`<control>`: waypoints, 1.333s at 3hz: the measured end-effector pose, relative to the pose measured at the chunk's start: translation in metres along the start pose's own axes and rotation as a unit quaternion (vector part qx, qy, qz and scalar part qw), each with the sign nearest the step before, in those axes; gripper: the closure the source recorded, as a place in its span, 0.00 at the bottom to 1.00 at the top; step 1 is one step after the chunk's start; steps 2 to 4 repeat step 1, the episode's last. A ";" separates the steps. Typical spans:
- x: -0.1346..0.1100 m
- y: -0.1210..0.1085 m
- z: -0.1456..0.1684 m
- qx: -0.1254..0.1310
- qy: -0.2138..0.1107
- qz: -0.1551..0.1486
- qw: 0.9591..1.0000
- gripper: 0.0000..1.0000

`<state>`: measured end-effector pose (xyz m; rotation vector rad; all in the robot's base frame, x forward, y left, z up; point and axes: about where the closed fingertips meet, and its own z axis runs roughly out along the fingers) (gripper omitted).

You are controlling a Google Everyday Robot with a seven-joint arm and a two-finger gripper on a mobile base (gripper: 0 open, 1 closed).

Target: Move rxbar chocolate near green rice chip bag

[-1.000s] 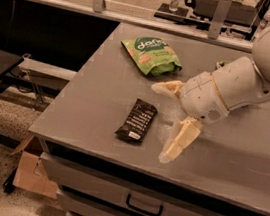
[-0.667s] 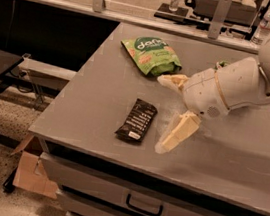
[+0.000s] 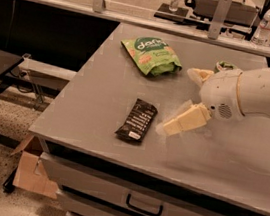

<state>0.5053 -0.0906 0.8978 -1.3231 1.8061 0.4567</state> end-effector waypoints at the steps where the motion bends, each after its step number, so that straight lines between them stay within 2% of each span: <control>1: 0.003 -0.006 0.011 -0.006 -0.001 0.031 0.999 0.00; 4: 0.003 -0.006 0.011 -0.006 -0.001 0.031 0.999 0.00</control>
Offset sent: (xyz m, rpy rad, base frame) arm 0.0000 0.0000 0.0000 0.0000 0.0000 0.0000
